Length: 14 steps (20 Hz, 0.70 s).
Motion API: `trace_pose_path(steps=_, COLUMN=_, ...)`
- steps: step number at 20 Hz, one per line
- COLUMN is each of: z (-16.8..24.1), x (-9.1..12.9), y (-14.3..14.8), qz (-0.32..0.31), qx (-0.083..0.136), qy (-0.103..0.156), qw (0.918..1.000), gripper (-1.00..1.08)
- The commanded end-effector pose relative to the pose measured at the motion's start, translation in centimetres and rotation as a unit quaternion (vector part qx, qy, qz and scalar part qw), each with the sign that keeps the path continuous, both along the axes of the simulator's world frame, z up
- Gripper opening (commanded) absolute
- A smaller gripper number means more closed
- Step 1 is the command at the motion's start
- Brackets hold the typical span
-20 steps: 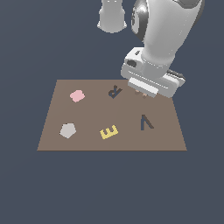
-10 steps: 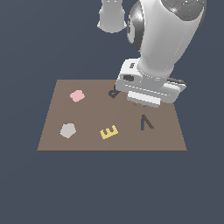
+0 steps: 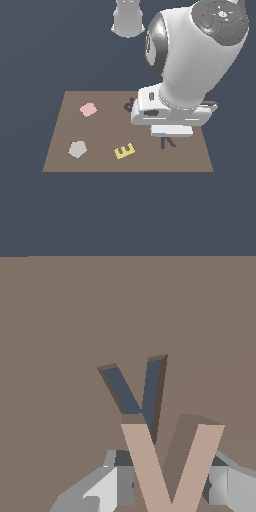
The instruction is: Insert a designated object into the corresponding slot on a board.
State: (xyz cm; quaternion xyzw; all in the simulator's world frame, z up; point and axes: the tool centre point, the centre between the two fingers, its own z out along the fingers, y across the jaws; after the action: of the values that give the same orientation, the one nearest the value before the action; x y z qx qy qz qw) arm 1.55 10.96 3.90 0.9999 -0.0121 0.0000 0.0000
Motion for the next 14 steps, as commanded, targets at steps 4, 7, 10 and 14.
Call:
trace_pose_path(steps=4, z=0.1, x=2.0, y=0.5, qz=0.055, qx=0.000, qy=0.000, qw=0.9985, gripper=-1.00)
trace_pose_path(steps=7, z=0.1, x=2.7, y=0.7, qz=0.075, qx=0.000, qy=0.000, qw=0.9972, gripper=-1.00)
trace_pose_path(steps=10, z=0.1, x=3.2, y=0.9, qz=0.088, qx=0.000, qy=0.000, qw=0.9961, gripper=-1.00)
trace_pose_path(steps=14, z=0.1, x=3.4, y=1.1, qz=0.096, qx=0.000, qy=0.000, qw=0.9954, gripper=-1.00)
